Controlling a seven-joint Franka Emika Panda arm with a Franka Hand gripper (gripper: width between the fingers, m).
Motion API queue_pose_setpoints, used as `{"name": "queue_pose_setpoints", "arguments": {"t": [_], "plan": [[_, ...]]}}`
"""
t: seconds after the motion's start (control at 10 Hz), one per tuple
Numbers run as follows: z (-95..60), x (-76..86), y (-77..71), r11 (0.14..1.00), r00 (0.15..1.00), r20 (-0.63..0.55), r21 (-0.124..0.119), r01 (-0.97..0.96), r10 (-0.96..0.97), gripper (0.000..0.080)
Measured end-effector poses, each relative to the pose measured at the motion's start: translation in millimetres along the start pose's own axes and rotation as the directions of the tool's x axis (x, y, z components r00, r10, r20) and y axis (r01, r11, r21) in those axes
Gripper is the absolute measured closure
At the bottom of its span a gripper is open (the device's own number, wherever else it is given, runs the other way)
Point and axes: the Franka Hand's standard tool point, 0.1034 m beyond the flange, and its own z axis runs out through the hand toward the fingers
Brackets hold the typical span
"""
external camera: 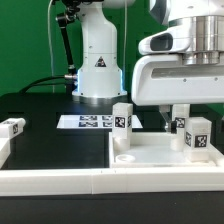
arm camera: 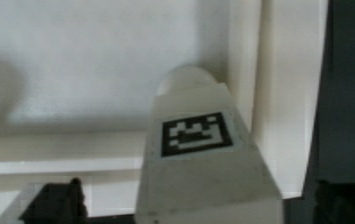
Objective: Assemble square table
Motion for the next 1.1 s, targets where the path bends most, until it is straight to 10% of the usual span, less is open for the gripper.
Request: {"name": "queue_pose_setpoints", "arguments": {"t": [0.4, 0.7, 1.1], "plan": [[0.5, -0.2, 0.5, 1.0, 1.0, 0.001, 0.0, -0.024, 0.024, 0.0511], [0.8, -0.8, -0.4, 0.992, 0.992, 0.004, 0.002, -0.123, 0.123, 0.0511], [0.0, -4.5, -4.6, 0.747, 0.746, 0.041, -0.017, -0.665, 0.665, 0.0511]]}}
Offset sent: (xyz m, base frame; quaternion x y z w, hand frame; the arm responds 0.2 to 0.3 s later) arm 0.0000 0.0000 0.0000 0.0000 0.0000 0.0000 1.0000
